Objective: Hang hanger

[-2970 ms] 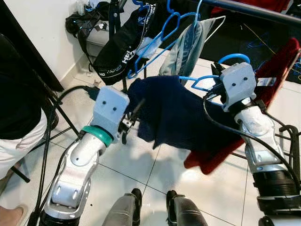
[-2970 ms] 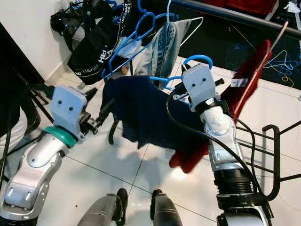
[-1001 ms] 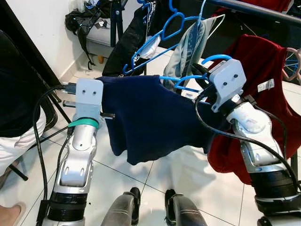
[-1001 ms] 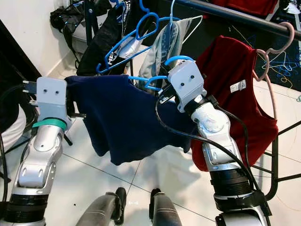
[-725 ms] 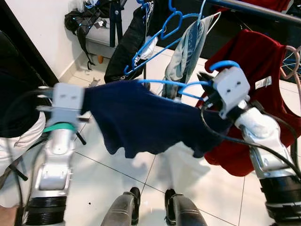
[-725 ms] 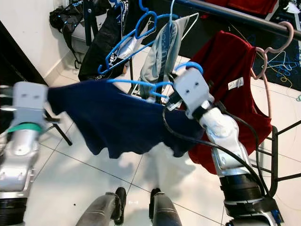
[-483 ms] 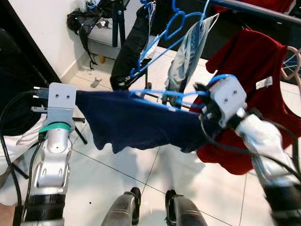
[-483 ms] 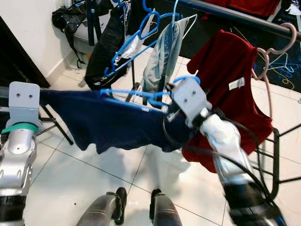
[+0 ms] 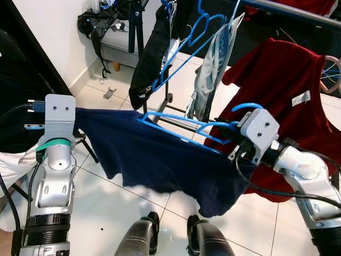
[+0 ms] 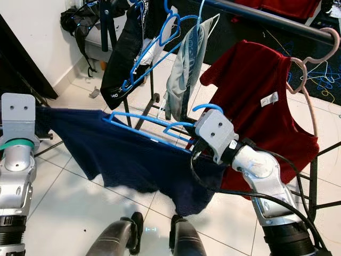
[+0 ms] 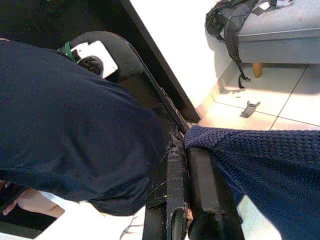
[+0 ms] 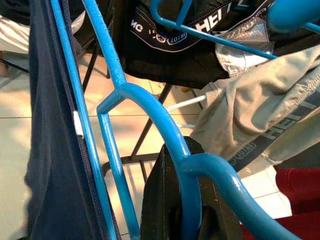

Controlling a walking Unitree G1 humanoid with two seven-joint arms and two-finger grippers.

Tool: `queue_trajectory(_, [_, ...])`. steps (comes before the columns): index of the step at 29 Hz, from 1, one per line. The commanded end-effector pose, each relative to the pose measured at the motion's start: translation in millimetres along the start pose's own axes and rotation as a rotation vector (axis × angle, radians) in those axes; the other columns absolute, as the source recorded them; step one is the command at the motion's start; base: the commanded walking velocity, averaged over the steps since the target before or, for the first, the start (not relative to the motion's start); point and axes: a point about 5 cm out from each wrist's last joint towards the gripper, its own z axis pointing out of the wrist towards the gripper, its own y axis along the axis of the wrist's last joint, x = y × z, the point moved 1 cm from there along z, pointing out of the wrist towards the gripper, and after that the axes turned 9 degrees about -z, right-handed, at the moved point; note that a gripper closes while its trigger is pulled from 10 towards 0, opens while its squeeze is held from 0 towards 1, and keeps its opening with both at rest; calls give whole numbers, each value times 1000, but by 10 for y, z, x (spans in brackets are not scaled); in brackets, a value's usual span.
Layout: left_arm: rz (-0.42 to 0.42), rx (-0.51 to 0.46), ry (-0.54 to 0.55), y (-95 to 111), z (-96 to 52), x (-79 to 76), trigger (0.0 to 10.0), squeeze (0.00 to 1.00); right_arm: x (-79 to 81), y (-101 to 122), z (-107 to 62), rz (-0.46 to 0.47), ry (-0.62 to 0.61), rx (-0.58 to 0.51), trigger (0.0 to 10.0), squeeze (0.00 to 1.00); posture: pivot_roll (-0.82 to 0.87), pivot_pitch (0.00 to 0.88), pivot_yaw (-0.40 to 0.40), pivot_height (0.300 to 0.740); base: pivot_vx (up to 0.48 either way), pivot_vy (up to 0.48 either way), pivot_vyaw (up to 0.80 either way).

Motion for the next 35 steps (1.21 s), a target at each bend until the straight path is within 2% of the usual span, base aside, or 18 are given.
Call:
queue_trajectory(1, [11,50,112,-115,45,236,0,0,-42,-22,-69,10,-32,15,10000,0,-77,179,85,740,0,0,0])
queue_trajectory(6, [-26,40,42,-91,-6,96,0,0,78,2,-36,12,66,16,10000,0,-77,179,88,740,0,0,0])
queue_trajectory(8, [-154,-46,-105,161,-92,-215,0,0,373,-9,-9,4,253,31,10000,0,-81,180,87,740,0,0,0])
queue_trajectory(9, [-154,-46,-105,161,-92,-215,0,0,373,-9,-9,4,253,31,10000,0,-81,180,87,740,0,0,0])
queue_trajectory(10, [-219,-98,-178,323,-141,-353,0,0,491,-14,-7,8,323,38,10000,0,-81,180,87,740,0,0,0])
queue_trajectory(11, [-219,-98,-178,323,-141,-353,0,0,491,-14,-7,8,323,38,10000,0,-81,180,87,740,0,0,0])
queue_trajectory(12, [-315,-205,-277,650,-209,-494,0,0,607,-55,-35,-23,409,67,10000,0,-82,180,87,740,0,0,0])
queue_trajectory(14, [-330,-235,-289,735,-212,-497,0,0,611,-72,-47,-24,415,79,10000,0,-79,182,90,740,0,0,0])
queue_trajectory(16, [-334,-257,-285,812,-183,-468,0,0,571,-80,-57,-46,391,81,10000,0,-81,182,93,740,0,0,0])
queue_trajectory(19, [-293,-243,-256,749,-133,-419,0,0,498,-63,-51,-30,344,76,10000,0,-77,181,97,740,0,0,0])
queue_trajectory(21, [-176,-154,-169,482,-46,-298,0,0,272,-50,-65,-16,207,71,10000,0,-82,184,103,740,0,0,0])
queue_trajectory(22, [-89,-95,-112,293,-12,-201,0,0,76,-32,-89,-10,87,61,10000,0,-82,186,105,740,0,0,0])
queue_trajectory(23, [-89,-95,-112,293,-12,-201,0,0,76,-32,-89,-10,87,61,10000,0,-82,186,105,740,0,0,0])
queue_trajectory(25, [-37,-46,-81,144,-13,-141,0,0,-95,9,-102,7,-20,36,10000,0,-82,186,105,740,0,0,0])
queue_trajectory(26, [-37,-46,-81,144,-13,-141,0,0,-95,9,-102,7,-20,36,10000,0,-82,186,105,740,0,0,0])
queue_trajectory(28, [10,-1,-62,5,-24,-95,0,0,-235,67,-113,17,-109,4,10000,0,-82,186,105,740,0,0,0])
queue_trajectory(32, [51,35,-62,-102,-40,-78,0,0,-344,123,-112,22,-186,-30,10000,0,-82,186,108,740,0,0,0])
queue_trajectory(35, [51,35,-62,-102,-40,-78,0,0,-344,123,-112,22,-186,-30,10000,0,-82,186,108,740,0,0,0])
